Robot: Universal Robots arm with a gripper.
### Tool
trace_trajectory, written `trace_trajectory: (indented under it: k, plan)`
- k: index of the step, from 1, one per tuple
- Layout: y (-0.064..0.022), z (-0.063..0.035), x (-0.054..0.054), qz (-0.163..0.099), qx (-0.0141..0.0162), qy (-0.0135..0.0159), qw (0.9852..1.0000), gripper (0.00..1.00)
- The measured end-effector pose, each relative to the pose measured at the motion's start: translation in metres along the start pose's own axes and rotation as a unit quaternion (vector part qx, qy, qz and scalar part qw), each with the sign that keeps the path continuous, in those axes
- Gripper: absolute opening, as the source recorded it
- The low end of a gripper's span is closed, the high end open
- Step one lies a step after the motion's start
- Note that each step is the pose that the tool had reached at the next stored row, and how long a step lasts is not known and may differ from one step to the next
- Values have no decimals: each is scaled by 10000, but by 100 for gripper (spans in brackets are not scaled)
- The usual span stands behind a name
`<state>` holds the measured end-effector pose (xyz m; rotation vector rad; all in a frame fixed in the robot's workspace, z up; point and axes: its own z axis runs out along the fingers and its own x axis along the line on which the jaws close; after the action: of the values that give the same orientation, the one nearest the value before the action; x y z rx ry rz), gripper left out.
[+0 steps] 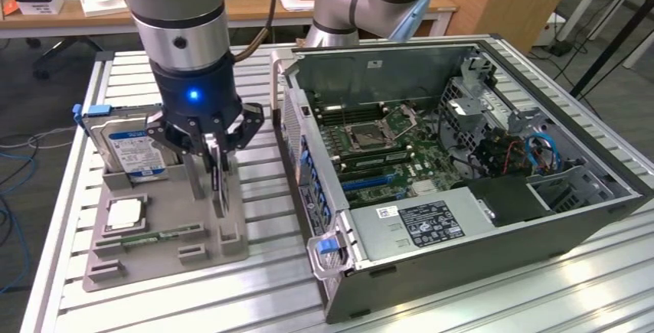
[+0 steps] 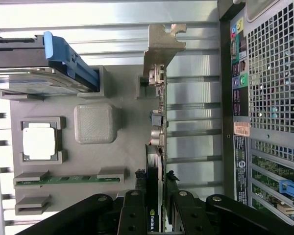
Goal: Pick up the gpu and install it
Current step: 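Pick up the gpu and move the gpu toward the slot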
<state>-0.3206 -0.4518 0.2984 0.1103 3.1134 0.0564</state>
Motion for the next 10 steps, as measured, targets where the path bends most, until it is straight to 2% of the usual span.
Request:
trace_trajectory:
  k: [10]
  plan:
    - [2, -60, -2, 0, 0, 0, 10000, 26]
